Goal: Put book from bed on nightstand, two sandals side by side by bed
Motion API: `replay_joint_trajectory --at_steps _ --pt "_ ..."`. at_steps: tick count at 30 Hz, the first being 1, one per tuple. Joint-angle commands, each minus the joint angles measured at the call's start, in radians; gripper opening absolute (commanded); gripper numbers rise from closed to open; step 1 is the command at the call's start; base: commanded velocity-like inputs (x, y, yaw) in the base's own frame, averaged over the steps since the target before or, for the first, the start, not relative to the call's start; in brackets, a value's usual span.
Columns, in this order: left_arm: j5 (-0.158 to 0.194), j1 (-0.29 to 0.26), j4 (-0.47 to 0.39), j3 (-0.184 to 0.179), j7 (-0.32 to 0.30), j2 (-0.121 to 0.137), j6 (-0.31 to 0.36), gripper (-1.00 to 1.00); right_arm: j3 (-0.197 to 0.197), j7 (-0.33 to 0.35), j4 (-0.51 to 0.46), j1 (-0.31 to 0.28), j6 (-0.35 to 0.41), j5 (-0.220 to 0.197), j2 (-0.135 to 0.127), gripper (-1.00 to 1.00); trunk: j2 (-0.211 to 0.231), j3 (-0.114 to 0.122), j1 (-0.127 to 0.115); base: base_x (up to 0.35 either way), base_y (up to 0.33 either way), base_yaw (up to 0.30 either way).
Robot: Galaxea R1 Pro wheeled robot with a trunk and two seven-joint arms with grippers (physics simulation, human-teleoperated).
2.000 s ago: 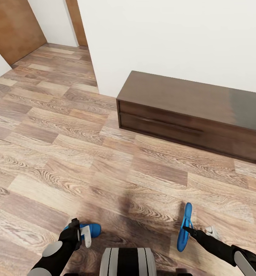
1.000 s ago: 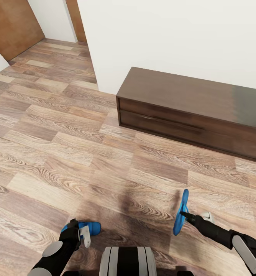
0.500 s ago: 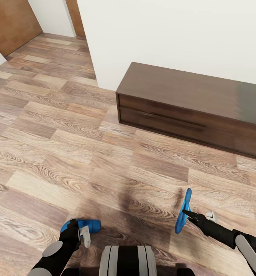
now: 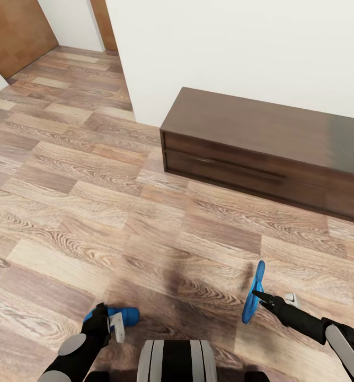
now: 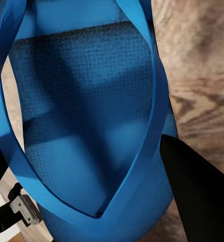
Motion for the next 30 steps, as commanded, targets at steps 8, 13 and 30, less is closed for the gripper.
replay_joint_trajectory --at_steps 8,13,30 --pt "-0.008 0.0 -0.002 -0.002 -0.007 0.002 0.002 1.0 -0.001 0.001 0.0 0.0 0.007 -0.004 0.0 -1.0 0.0 -0.001 0.0 0.045 0.0 0.0" --pt "-0.008 0.0 -0.002 -0.002 -0.007 0.002 0.002 1.0 -0.001 0.001 0.0 0.0 0.007 -0.004 0.0 -1.0 0.0 -0.001 0.0 0.004 0.0 0.0" --pt "-0.008 0.0 -0.002 -0.002 -0.007 0.002 0.003 1.0 -0.001 0.001 0.0 0.0 0.007 -0.004 0.0 -1.0 0.0 -0.001 0.0 0.069 0.0 0.0"
